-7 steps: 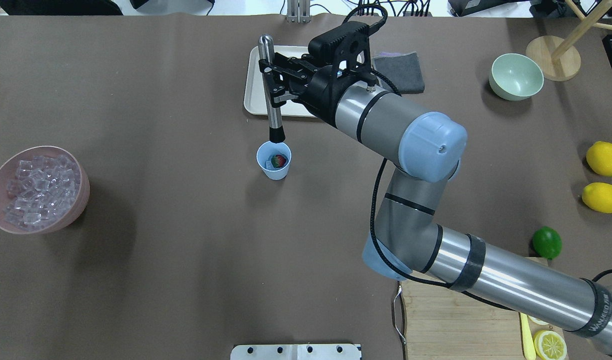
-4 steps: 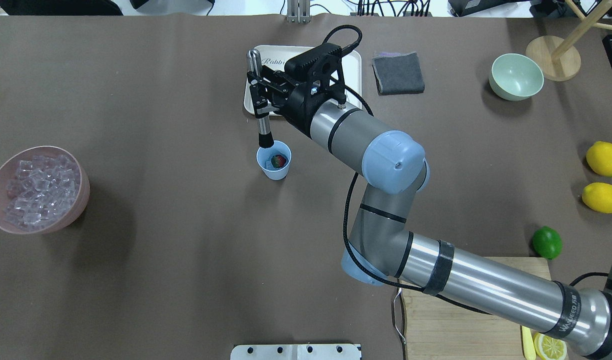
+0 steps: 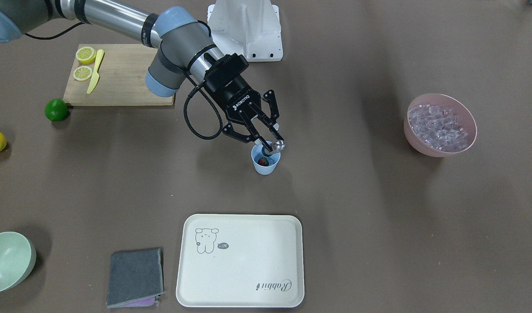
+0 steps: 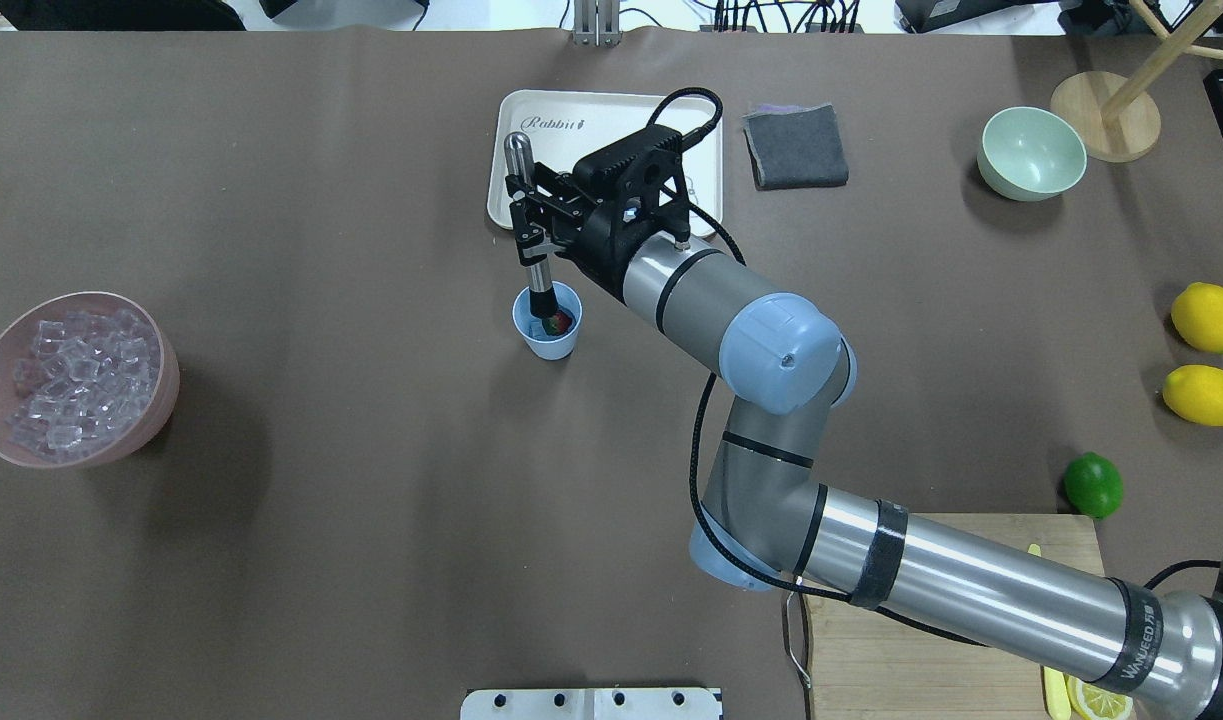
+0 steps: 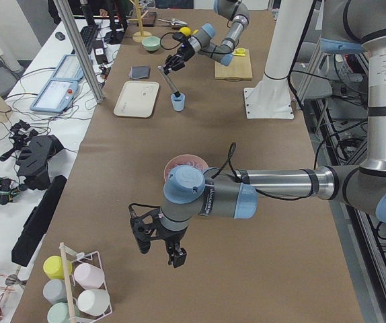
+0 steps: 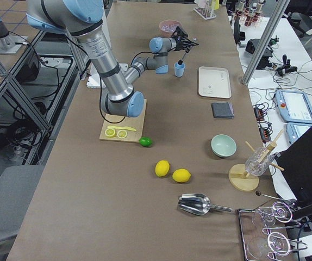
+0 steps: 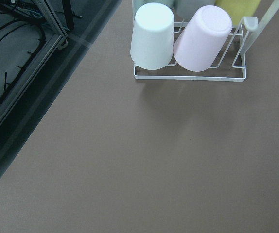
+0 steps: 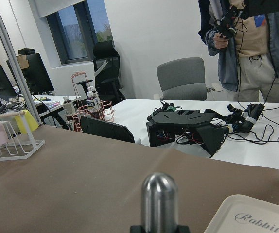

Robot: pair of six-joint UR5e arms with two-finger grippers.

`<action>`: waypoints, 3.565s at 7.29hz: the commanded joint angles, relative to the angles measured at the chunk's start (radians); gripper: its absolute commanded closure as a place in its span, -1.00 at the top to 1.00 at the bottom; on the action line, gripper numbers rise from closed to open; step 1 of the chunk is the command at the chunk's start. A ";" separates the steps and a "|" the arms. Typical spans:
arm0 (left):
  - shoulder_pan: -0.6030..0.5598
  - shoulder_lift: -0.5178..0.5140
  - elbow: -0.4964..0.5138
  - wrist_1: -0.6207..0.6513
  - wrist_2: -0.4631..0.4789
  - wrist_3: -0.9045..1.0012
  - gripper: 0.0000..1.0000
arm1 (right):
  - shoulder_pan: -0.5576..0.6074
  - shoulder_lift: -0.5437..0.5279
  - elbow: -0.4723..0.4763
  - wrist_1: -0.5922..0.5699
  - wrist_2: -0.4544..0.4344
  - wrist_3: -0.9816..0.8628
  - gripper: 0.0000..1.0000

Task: Mash ice and strawberries in cup
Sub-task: 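Press the muddler down into the cup repeatedly with the right gripper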

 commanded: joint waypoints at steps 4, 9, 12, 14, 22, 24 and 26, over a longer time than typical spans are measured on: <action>0.000 0.000 0.003 -0.001 0.000 0.006 0.93 | -0.039 -0.008 -0.044 -0.001 -0.003 0.000 -1.00; 0.000 0.000 0.003 -0.001 0.000 0.003 0.93 | -0.021 0.038 0.011 -0.009 -0.020 0.001 -1.00; 0.000 -0.002 -0.002 -0.001 0.000 -0.003 0.93 | 0.038 0.052 0.011 -0.013 -0.018 0.001 -1.00; 0.000 -0.008 0.001 0.001 0.000 -0.003 0.93 | 0.038 0.048 0.003 -0.036 -0.017 0.001 -1.00; 0.000 -0.008 0.001 -0.001 0.000 0.001 0.93 | -0.021 0.023 -0.069 -0.038 -0.035 0.000 -1.00; 0.000 -0.009 0.003 0.001 0.000 0.004 0.93 | -0.001 0.055 -0.058 -0.038 -0.035 0.000 -1.00; 0.002 -0.008 0.003 0.001 0.000 0.008 0.93 | 0.037 0.063 -0.009 -0.038 -0.035 0.000 -1.00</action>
